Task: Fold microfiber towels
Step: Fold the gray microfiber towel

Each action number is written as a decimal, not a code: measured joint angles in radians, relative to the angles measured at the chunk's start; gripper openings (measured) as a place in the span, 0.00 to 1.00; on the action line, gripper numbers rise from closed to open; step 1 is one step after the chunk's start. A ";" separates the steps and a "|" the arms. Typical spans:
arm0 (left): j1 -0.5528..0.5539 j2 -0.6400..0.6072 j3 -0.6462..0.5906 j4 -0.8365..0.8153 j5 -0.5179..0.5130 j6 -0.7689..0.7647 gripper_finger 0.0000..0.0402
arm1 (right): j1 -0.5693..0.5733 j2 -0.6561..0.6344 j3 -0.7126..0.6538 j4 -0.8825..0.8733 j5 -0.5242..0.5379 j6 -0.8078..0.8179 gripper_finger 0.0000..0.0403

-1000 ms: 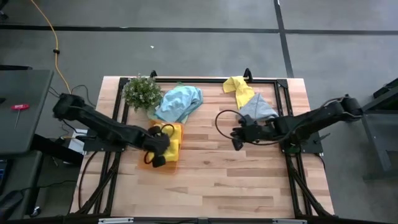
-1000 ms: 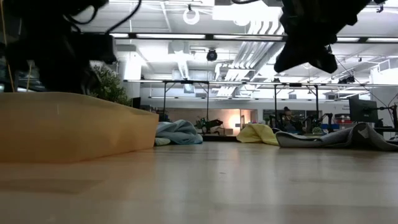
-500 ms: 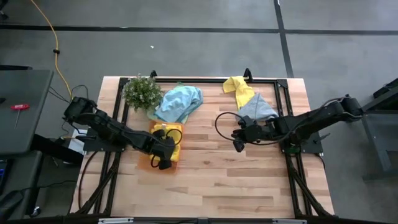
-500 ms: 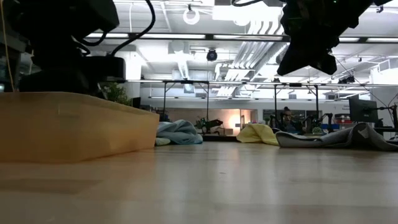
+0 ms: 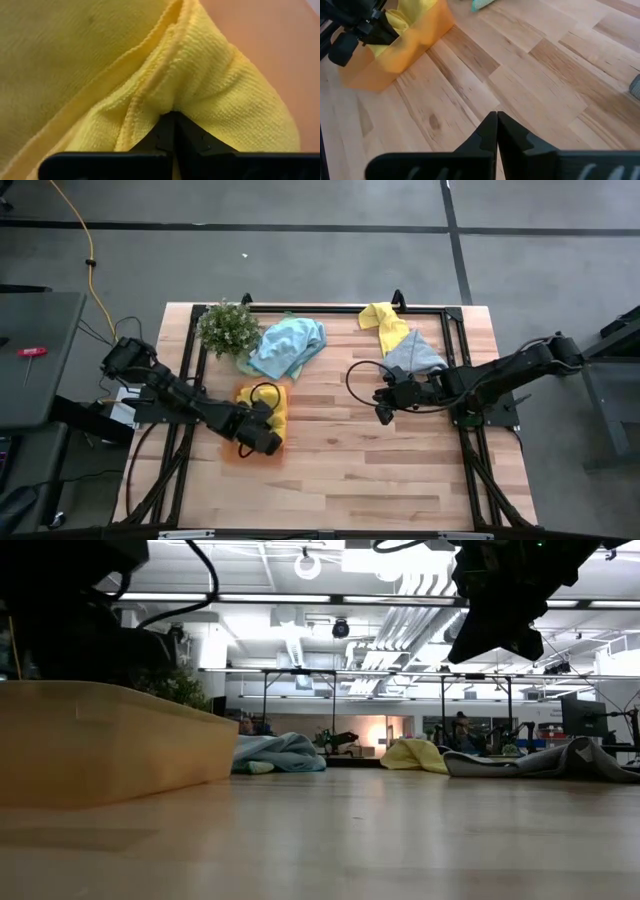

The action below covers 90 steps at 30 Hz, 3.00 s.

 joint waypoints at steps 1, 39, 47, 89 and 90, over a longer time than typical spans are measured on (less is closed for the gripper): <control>-0.003 0.000 0.000 0.000 -0.006 -0.012 0.00 | 0.000 0.000 0.000 0.000 0.000 0.000 0.00; 0.126 -0.548 0.260 0.139 -0.213 0.798 0.00 | -0.616 0.080 -0.084 -0.312 -0.142 -0.165 0.49; 0.134 -0.525 0.261 0.179 -0.192 0.772 0.00 | -0.654 0.203 -0.089 -0.261 -0.128 -0.199 0.49; 0.260 -0.236 0.261 0.453 0.119 0.854 0.00 | -0.094 0.151 0.086 0.333 -0.254 0.055 0.00; 0.262 -0.209 0.261 0.479 0.139 0.854 0.00 | -0.082 0.171 0.086 0.380 -0.253 0.065 0.00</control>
